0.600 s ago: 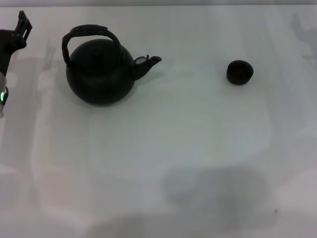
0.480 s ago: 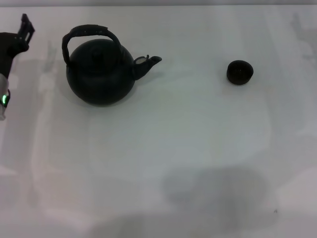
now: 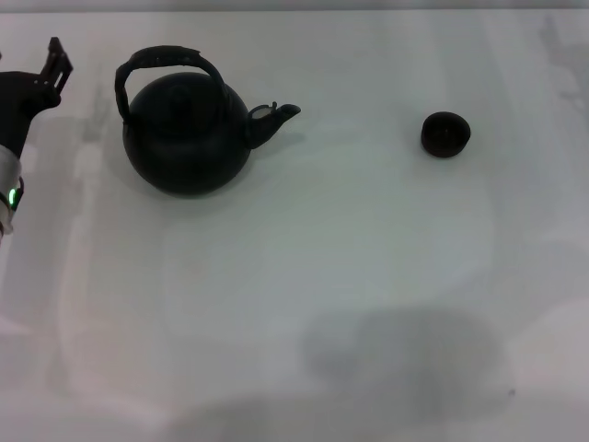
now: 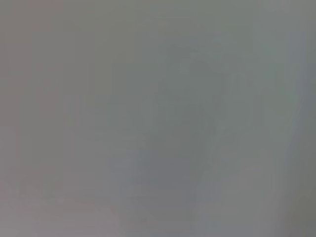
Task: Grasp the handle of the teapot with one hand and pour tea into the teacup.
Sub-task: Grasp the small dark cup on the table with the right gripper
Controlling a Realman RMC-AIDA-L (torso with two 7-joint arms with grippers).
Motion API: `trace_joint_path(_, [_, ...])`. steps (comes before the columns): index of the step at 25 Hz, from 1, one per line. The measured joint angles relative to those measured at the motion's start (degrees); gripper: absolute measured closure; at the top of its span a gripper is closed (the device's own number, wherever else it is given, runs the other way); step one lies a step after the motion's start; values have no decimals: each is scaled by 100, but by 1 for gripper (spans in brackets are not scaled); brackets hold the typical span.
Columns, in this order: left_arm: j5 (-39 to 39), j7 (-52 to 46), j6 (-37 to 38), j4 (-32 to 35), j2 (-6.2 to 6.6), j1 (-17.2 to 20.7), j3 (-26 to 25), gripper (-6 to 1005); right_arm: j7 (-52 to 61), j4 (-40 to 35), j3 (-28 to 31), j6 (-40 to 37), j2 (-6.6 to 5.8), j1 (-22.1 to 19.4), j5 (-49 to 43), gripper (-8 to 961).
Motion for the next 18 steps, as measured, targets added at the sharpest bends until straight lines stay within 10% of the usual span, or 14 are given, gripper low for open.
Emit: trace_joint_path(18, [-33,-33,201,130,27,175,-47,169,140,-177,-23,517,-23,105,107,136])
